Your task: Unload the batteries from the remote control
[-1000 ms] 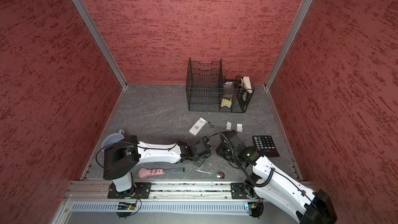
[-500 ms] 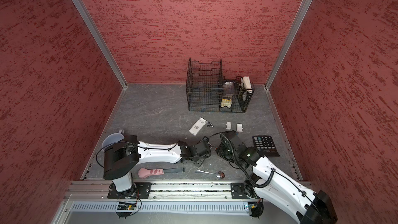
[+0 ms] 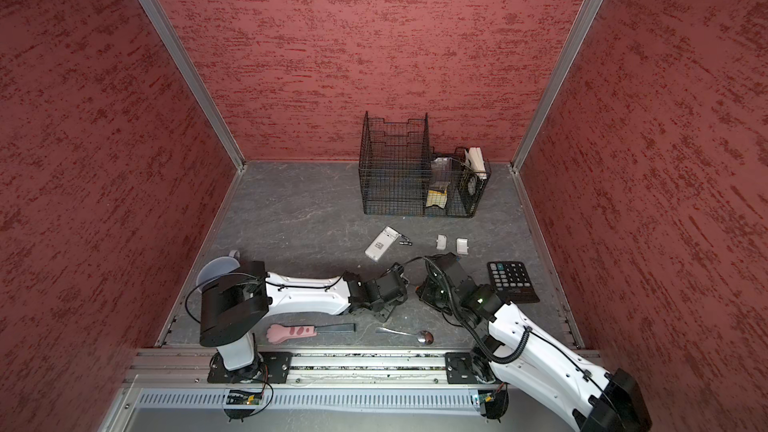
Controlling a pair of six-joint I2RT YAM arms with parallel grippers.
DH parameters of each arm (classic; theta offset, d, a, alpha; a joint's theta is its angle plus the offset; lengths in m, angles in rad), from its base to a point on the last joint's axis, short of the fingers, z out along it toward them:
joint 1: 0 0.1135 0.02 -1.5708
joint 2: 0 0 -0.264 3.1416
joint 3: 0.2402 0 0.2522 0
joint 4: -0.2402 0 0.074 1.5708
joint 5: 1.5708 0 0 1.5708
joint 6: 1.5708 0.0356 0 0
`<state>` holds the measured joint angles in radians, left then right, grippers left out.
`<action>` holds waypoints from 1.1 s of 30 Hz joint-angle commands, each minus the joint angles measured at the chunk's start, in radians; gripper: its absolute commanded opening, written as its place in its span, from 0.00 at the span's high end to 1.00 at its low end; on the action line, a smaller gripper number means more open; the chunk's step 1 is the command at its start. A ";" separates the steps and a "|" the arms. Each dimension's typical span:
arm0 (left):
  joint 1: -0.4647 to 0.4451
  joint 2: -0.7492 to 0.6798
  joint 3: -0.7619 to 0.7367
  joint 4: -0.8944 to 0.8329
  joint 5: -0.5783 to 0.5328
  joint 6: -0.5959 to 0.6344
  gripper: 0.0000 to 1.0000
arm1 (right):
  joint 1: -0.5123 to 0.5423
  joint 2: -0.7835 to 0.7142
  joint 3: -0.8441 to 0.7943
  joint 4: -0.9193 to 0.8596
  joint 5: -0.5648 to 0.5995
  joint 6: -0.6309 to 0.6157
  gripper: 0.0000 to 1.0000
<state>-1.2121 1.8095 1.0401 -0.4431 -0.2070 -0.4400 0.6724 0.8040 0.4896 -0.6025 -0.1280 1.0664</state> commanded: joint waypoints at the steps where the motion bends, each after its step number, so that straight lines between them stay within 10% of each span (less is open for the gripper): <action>1: -0.007 0.075 -0.040 -0.080 0.067 -0.027 0.60 | -0.006 -0.006 -0.014 0.003 0.011 0.030 1.00; 33: -0.009 0.078 -0.045 -0.072 0.075 -0.017 0.61 | -0.016 0.079 0.009 0.045 0.033 0.002 1.00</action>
<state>-1.2129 1.8103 1.0401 -0.4419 -0.2096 -0.4442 0.6701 0.8505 0.4957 -0.5812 -0.1291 1.0653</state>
